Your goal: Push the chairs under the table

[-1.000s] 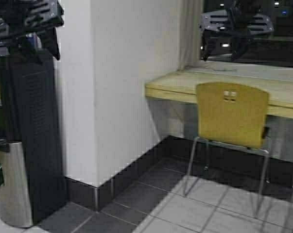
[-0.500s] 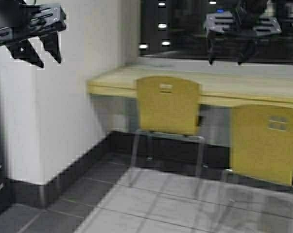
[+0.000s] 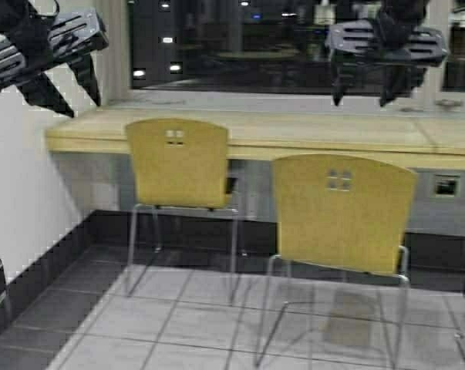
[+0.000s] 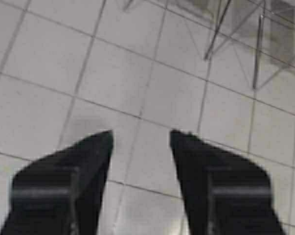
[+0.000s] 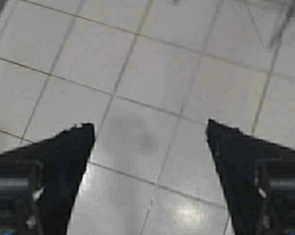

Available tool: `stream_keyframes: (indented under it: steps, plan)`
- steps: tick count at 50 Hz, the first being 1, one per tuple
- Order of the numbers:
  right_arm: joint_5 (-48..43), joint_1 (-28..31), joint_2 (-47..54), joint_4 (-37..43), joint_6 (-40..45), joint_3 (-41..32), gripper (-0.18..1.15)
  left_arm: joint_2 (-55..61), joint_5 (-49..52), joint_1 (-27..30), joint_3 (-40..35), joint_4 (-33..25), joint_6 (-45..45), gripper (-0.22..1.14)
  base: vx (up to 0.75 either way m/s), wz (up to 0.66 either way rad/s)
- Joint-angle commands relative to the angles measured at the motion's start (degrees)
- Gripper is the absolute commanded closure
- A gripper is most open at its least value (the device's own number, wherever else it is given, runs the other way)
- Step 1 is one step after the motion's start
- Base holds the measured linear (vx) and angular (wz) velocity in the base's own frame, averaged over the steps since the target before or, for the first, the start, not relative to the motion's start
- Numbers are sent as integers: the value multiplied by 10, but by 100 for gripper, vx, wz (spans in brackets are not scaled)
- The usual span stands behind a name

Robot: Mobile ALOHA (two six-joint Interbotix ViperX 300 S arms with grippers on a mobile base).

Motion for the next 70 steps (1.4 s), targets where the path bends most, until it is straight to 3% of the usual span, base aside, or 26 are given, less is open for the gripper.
stream_keyframes:
  steps: [1, 12, 28, 41, 70]
  plan:
    - [-11, 4, -15, 13, -4, -14, -3, -6, -16, -1, -4, -4, -5, 13, -2, -25]
    - [-53, 4, -7, 84, 11, 1, -3, 4, -63, -1, -1, -62, -41, 13, -2, -22]
    - [-241, 14, 23, 279, 92, 69, -3, 63, -106, -24, -8, -133, -114, 13, 0, -15]
    - [-258, 38, 75, 366, 126, 49, -3, 143, -150, -76, -38, -167, -176, 13, 3, -18]
    - [-269, 75, 98, 532, 122, 2, -3, 236, -157, -83, -120, -178, -293, 13, 16, -8]
